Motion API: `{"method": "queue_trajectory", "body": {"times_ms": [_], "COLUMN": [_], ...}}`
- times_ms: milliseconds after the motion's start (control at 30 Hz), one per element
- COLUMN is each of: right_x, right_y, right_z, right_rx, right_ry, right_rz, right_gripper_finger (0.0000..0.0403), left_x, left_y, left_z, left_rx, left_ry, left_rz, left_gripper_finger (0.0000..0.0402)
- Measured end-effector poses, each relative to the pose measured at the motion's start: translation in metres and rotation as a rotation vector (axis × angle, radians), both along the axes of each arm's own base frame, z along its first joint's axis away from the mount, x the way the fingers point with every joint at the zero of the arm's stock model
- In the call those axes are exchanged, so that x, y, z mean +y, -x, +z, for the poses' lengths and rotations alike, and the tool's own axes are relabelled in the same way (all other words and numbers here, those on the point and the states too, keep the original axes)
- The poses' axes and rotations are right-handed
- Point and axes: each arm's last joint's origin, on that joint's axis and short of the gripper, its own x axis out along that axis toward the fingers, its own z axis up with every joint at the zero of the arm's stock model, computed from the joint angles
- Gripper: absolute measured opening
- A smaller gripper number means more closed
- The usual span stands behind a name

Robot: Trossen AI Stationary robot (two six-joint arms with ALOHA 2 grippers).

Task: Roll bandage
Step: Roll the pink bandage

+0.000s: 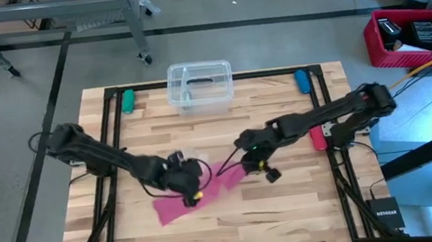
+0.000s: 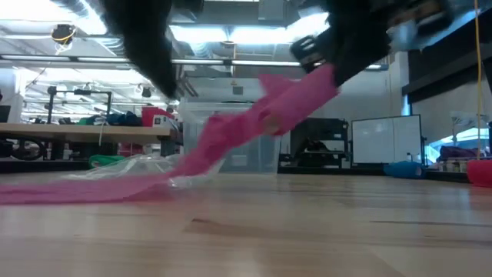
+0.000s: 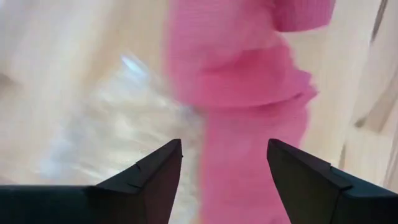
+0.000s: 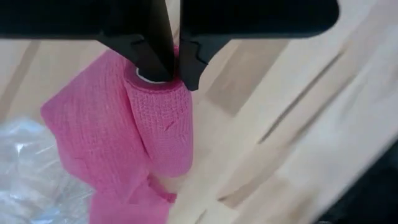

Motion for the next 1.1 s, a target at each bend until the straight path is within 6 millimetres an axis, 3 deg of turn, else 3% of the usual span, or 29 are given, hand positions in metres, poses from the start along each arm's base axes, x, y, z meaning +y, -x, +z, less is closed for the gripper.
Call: {"method": "queue_trajectory", "body": {"times_ms": [200,300,433,600,800,933,1100], "right_x": [-0.006,-0.006,-0.009,-0.012,-0.013,-0.014,-0.015], "right_y": [0.041,0.056,0.069,0.072,0.064,0.061,0.060], "right_z": [0.048,0.072,0.097,0.118,0.133,0.133,0.136], "right_rx": [-0.010,-0.078,-0.220,-0.401,-0.565,-0.578,-0.624], "right_ry": [-0.151,-0.258,-0.301,-0.318,-0.372,-0.370,-0.358], "right_rz": [-0.064,-0.086,-0.158,-0.252,-0.319,-0.368,-0.403], "right_gripper_finger": [0.0007,0.0009,0.0008,0.0010,0.0010,0.0011,0.0012], "left_x": [0.020,0.017,0.006,-0.003,-0.010,-0.010,-0.011], "left_y": [0.014,0.004,-0.014,-0.026,-0.027,-0.025,-0.019], "left_z": [0.049,0.063,0.067,0.057,0.051,0.057,0.079], "left_rx": [-0.239,-0.391,-0.527,-0.544,-0.527,-0.542,-0.583], "left_ry": [-0.077,-0.090,-0.136,-0.210,-0.333,-0.411,-0.441], "left_rz": [0.040,-0.019,-0.112,-0.123,-0.063,-0.077,-0.106], "left_gripper_finger": [0.0224,0.0224,0.0224,0.0223,0.0223,0.0223,0.0223]}}
